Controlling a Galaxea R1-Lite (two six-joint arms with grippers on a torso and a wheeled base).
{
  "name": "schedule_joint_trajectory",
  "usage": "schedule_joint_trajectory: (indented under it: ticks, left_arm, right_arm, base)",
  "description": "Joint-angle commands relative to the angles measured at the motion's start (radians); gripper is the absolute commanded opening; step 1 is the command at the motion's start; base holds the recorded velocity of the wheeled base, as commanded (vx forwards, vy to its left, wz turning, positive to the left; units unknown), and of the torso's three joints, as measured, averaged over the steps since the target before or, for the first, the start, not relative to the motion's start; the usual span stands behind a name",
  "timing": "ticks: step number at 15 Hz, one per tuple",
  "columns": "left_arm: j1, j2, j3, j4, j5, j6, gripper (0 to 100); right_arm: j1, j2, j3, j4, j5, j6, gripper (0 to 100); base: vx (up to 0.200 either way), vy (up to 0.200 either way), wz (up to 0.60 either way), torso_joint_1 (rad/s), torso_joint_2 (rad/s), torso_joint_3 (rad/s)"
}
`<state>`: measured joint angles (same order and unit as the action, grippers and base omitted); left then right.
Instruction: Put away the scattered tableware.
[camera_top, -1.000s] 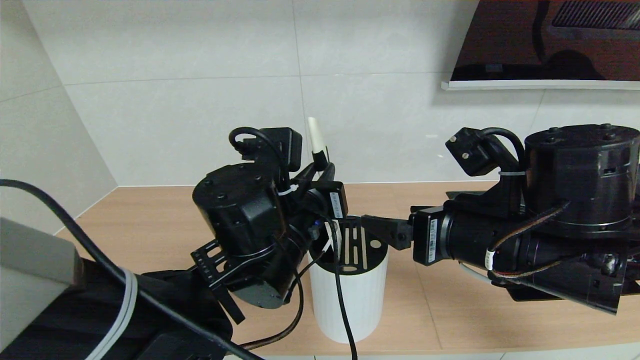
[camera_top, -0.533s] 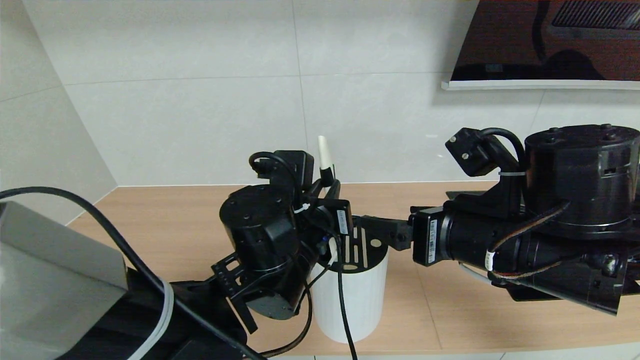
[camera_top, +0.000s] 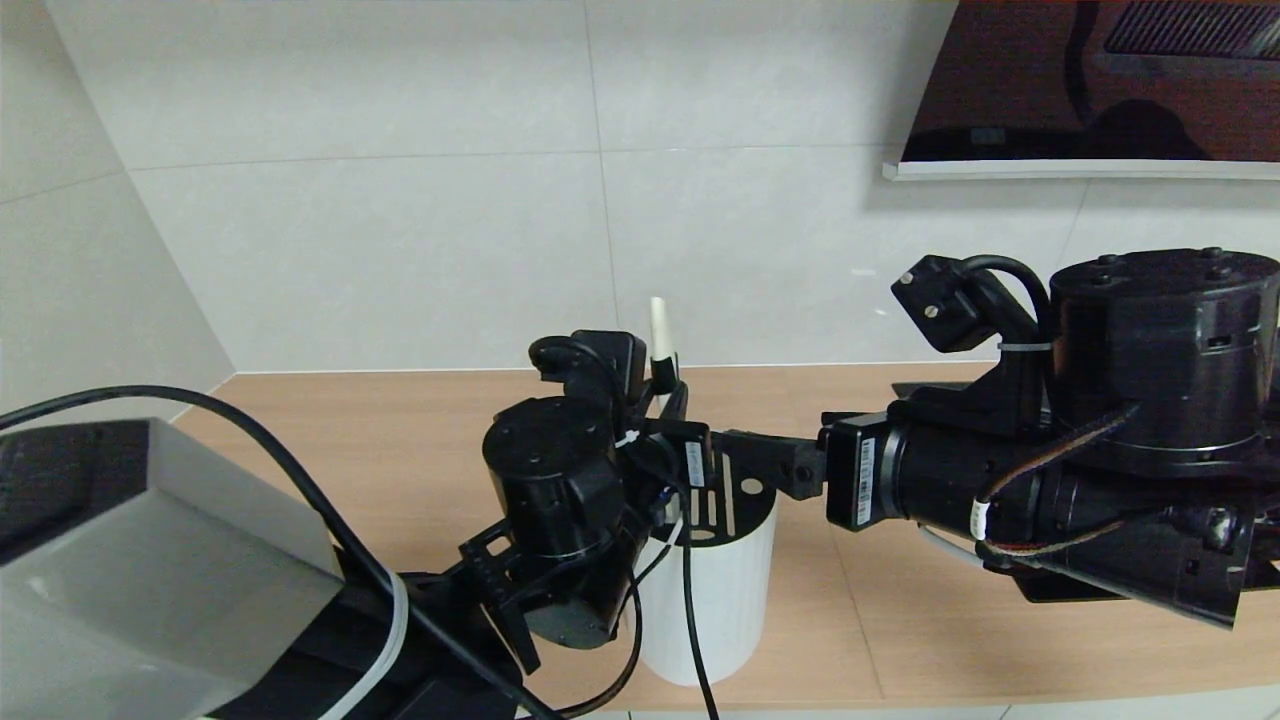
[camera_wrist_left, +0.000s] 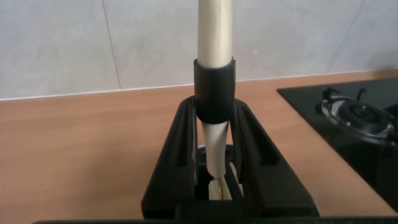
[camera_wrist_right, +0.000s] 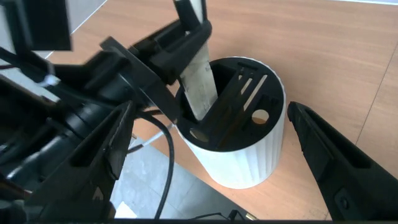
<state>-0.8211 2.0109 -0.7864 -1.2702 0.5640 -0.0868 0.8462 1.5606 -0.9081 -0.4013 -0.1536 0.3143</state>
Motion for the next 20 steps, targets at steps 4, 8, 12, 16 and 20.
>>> schedule_joint_trajectory:
  ticks: [4, 8, 12, 16, 20]
  left_arm:
    - [-0.006, 0.042, 0.007, -0.018, 0.008, 0.001, 0]
    - [-0.02, 0.091, 0.007, -0.051, 0.059, 0.001, 0]
    - [-0.02, 0.095, 0.036, -0.051, 0.059, 0.002, 0]
    - [-0.021, 0.101, 0.036, -0.051, 0.06, 0.002, 0]
    - [-0.023, 0.095, 0.049, -0.051, 0.06, 0.004, 0]
  right_arm:
    - [0.001, 0.001, 0.0, -0.001, 0.0, 0.0, 100]
    - [0.001, 0.001, 0.0, -0.001, 0.0, 0.0, 100]
    - [0.001, 0.001, 0.0, -0.001, 0.0, 0.0, 100]
    - [0.001, 0.001, 0.002, -0.001, 0.0, 0.0, 100]
    - [0.001, 0.001, 0.002, -0.001, 0.0, 0.0, 100]
  base:
    - [0.0, 0.0, 0.0, 0.0, 0.0, 0.0]
    - [0.0, 0.0, 0.0, 0.0, 0.0, 0.0]
    - [0.0, 0.0, 0.0, 0.0, 0.0, 0.0]
    - [0.0, 0.0, 0.0, 0.0, 0.0, 0.0]
    - [0.0, 0.0, 0.0, 0.0, 0.0, 0.0]
